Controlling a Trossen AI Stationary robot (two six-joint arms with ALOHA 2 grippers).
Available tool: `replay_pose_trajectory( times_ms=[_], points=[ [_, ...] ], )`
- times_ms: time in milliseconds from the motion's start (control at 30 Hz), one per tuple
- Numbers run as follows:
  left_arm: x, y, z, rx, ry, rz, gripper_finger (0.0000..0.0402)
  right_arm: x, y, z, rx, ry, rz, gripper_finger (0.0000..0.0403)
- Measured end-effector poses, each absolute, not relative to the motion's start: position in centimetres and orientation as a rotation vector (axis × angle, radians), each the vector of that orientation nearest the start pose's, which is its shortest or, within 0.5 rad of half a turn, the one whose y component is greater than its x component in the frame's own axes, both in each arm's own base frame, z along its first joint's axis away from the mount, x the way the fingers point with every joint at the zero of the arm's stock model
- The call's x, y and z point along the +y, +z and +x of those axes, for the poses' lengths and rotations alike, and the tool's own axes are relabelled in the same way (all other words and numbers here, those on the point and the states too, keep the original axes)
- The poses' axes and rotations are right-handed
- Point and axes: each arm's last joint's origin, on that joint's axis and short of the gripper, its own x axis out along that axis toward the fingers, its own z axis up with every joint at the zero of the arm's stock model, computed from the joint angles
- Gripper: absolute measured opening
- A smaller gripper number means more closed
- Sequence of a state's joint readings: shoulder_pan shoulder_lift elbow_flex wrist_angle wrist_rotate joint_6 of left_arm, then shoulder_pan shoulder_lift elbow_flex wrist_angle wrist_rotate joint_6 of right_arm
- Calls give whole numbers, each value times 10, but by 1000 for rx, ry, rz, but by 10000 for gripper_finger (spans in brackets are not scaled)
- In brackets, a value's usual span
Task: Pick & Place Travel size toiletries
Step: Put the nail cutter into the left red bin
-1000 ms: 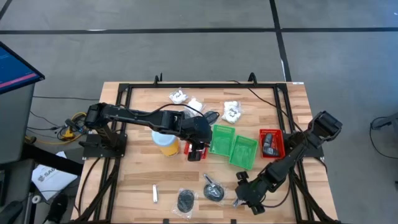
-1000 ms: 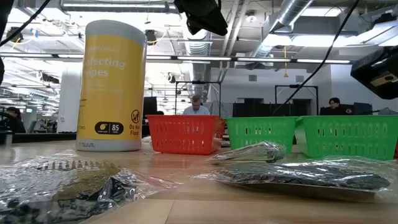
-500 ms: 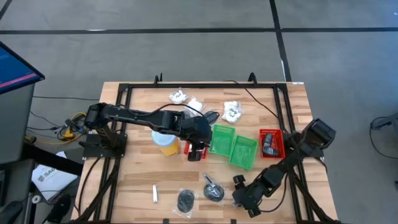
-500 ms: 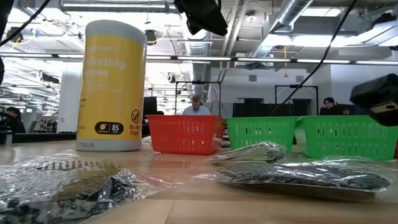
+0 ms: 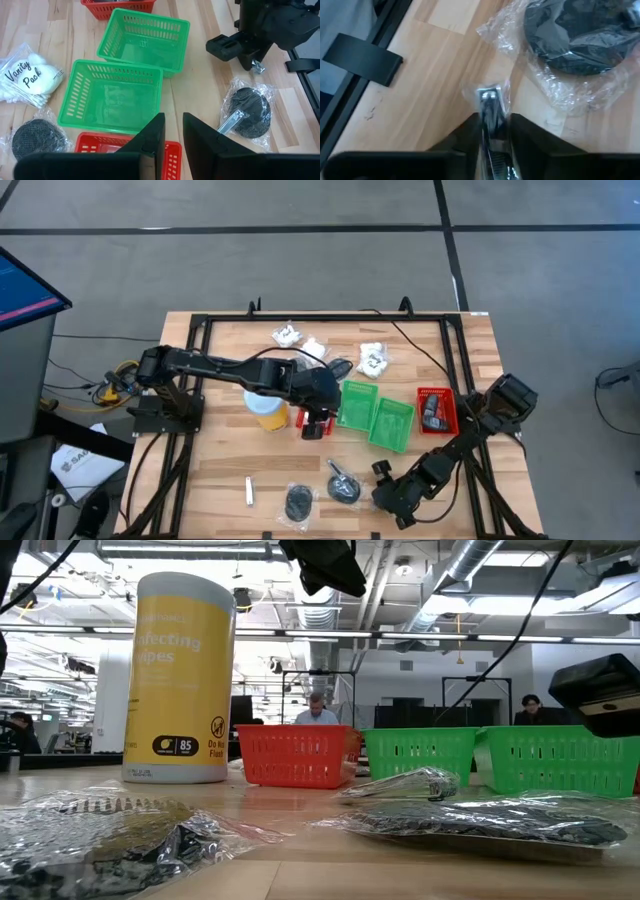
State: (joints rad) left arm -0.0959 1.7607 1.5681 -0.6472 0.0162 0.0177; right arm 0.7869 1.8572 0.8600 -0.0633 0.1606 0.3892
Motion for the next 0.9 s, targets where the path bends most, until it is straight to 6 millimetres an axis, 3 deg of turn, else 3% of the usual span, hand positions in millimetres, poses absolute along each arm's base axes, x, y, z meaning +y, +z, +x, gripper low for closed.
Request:
replay_pose_trajectory(
  times_ms=[100, 500, 700, 900],
  points=[
    [-37, 303, 385, 838, -113, 50, 61, 227, 99, 233, 1040, 364, -144, 43],
    [-37, 303, 385, 838, -113, 50, 61, 227, 104, 235, 1039, 368, -140, 44],
    [-38, 303, 385, 837, -114, 51, 61, 219, 124, 232, 1036, 315, -206, 44],
    [-40, 303, 385, 831, -119, 53, 61, 204, 157, 227, 938, 170, -262, 44]
  ],
)
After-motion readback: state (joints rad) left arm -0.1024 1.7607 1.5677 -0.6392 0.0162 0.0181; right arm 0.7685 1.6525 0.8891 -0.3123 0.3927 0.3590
